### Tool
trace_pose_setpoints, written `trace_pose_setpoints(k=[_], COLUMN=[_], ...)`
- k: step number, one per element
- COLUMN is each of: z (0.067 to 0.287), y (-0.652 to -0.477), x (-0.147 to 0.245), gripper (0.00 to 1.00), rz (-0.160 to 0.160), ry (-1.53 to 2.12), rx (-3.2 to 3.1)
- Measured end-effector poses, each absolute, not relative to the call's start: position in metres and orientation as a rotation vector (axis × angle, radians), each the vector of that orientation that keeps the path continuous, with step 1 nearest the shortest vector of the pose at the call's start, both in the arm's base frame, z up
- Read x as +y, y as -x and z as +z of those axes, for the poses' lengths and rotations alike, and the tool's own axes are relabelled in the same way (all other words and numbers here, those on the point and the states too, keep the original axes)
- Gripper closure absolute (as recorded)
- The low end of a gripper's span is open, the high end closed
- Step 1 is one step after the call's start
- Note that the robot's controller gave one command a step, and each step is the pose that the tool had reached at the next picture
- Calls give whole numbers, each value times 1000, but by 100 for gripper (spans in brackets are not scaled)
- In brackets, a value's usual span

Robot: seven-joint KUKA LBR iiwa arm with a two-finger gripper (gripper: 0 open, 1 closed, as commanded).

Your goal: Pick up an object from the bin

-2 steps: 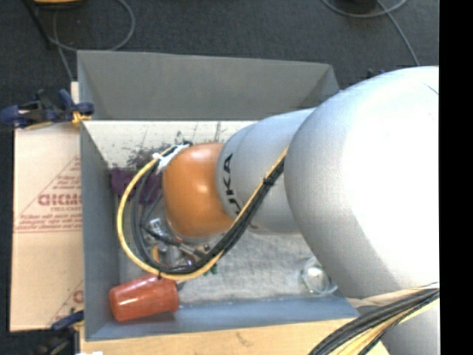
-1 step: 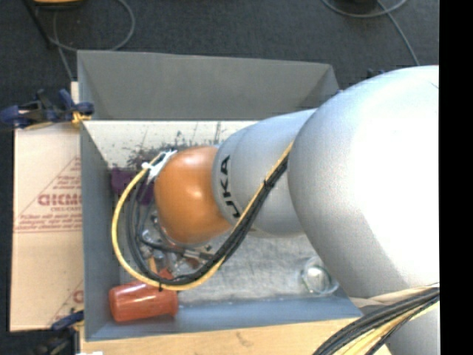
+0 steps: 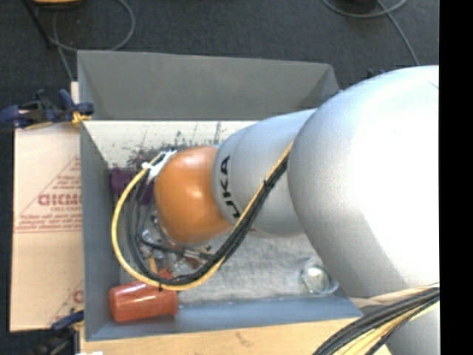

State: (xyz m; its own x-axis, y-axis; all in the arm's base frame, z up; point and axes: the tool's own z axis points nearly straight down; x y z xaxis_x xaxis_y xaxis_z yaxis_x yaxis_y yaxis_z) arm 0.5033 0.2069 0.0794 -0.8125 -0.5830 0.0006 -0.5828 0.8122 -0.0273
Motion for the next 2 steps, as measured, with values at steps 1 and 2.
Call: trace_pose_setpoints(k=[1, 2], z=[89, 86], y=[-488, -485], x=[225, 218], gripper=[0, 100], rz=[-32, -46], ry=[1511, 1534], rx=[2740, 2755])
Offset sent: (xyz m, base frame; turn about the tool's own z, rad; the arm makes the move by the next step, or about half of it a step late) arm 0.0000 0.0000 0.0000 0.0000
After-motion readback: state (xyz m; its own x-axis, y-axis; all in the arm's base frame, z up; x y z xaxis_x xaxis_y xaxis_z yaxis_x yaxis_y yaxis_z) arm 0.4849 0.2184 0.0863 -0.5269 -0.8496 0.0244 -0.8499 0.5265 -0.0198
